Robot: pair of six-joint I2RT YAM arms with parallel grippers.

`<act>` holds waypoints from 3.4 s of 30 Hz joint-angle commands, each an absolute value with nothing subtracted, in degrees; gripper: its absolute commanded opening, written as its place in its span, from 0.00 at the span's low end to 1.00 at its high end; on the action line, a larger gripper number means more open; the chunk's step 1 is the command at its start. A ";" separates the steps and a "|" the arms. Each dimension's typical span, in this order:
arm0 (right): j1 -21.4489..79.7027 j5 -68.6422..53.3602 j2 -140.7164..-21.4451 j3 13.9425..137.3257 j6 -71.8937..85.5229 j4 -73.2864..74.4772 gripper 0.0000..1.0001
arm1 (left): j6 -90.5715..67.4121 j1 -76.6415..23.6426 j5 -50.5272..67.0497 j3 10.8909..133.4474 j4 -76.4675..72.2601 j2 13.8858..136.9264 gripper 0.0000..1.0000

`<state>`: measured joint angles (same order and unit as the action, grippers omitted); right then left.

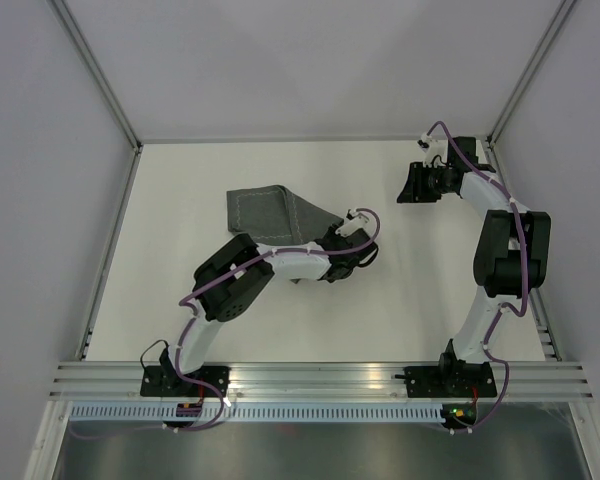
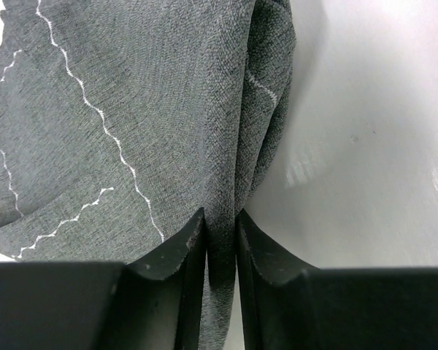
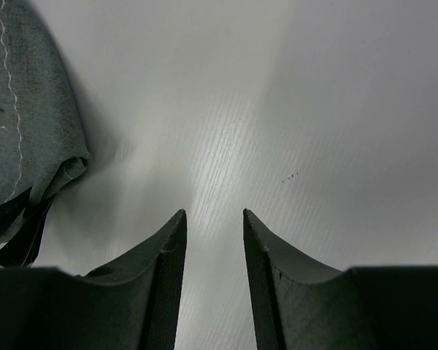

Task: Fold the napkin, place the utensils inside, and roll it up
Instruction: Roll the napkin with the utensil

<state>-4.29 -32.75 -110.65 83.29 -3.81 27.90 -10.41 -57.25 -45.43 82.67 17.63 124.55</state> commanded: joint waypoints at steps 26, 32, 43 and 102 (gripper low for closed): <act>-4.48 -35.42 -106.52 82.97 -7.65 28.74 0.42 | -8.87 -53.44 -23.29 74.36 19.16 114.80 0.54; -4.48 -35.07 -106.17 82.00 -8.52 28.83 0.42 | -12.90 -52.22 -27.06 73.39 17.31 106.36 0.62; -4.57 -35.42 -105.73 81.65 -8.00 28.57 0.41 | -30.75 -32.53 -10.91 75.14 18.02 103.07 0.57; -5.01 -34.28 -105.47 82.97 -7.56 29.36 0.40 | -37.44 -20.22 6.59 97.47 13.88 127.00 0.09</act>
<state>-4.49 -34.06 -107.22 81.76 -7.31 29.50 -37.67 -20.88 4.93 94.24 12.32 126.19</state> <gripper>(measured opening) 0.405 0.097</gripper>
